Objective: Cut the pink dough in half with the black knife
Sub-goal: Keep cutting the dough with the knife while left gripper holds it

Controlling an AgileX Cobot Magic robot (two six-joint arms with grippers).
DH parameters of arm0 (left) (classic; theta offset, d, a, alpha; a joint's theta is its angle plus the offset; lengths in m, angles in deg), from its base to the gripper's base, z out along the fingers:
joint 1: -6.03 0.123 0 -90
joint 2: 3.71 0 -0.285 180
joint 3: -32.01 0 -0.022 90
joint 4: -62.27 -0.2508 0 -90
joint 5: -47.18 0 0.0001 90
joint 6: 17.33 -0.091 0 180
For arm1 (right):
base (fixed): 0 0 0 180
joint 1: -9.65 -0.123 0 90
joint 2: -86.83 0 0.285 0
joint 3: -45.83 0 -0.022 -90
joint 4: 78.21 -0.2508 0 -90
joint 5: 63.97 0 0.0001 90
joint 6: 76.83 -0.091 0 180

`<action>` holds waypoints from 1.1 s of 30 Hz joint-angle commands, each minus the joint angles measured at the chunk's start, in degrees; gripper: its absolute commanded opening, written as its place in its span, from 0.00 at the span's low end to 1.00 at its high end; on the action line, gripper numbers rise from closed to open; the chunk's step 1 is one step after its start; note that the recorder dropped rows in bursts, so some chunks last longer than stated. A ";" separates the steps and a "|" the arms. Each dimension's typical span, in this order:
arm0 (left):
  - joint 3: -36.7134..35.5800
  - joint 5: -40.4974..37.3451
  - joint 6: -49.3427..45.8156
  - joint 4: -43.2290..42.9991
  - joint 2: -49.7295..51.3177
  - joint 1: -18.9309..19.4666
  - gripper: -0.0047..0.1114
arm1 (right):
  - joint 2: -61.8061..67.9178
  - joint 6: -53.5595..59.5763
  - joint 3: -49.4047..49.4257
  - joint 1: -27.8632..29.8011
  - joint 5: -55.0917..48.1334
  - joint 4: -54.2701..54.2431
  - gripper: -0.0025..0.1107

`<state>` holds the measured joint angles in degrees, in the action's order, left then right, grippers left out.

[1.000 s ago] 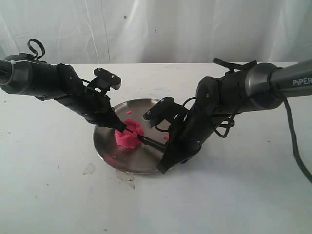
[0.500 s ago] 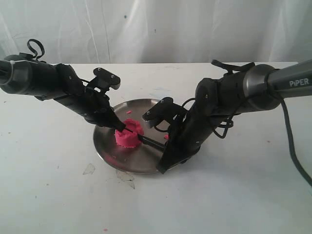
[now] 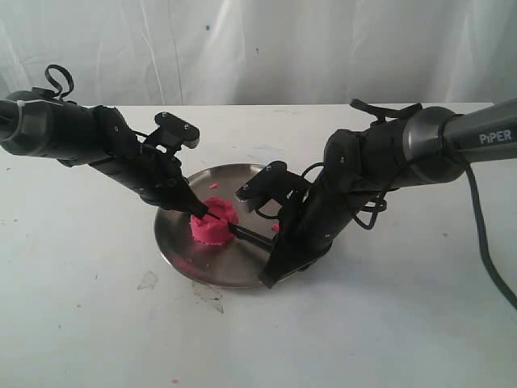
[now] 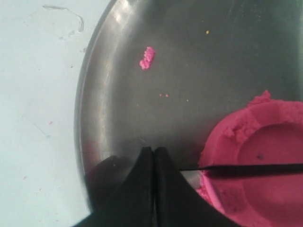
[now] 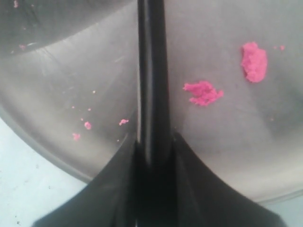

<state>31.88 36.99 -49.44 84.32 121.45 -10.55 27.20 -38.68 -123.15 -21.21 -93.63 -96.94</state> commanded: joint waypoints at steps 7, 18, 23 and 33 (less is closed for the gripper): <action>-0.46 -4.37 -0.14 0.16 0.98 -0.15 0.04 | 0.92 0.19 -0.03 -0.08 -0.82 0.32 0.07; -0.46 -4.01 -0.14 0.16 0.98 -0.15 0.04 | 0.92 0.65 -0.03 -0.08 -0.21 0.32 0.18; -0.46 -3.35 -1.35 0.16 -0.67 -0.15 0.04 | 0.92 0.65 -0.03 -0.08 -0.21 0.32 0.02; -0.46 -3.46 -1.11 0.04 -7.04 -0.15 0.04 | 1.72 0.65 -0.03 -0.08 -0.21 0.32 0.02</action>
<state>31.68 34.54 -50.56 83.85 114.53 -10.55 27.80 -38.68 -123.15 -21.21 -92.72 -97.15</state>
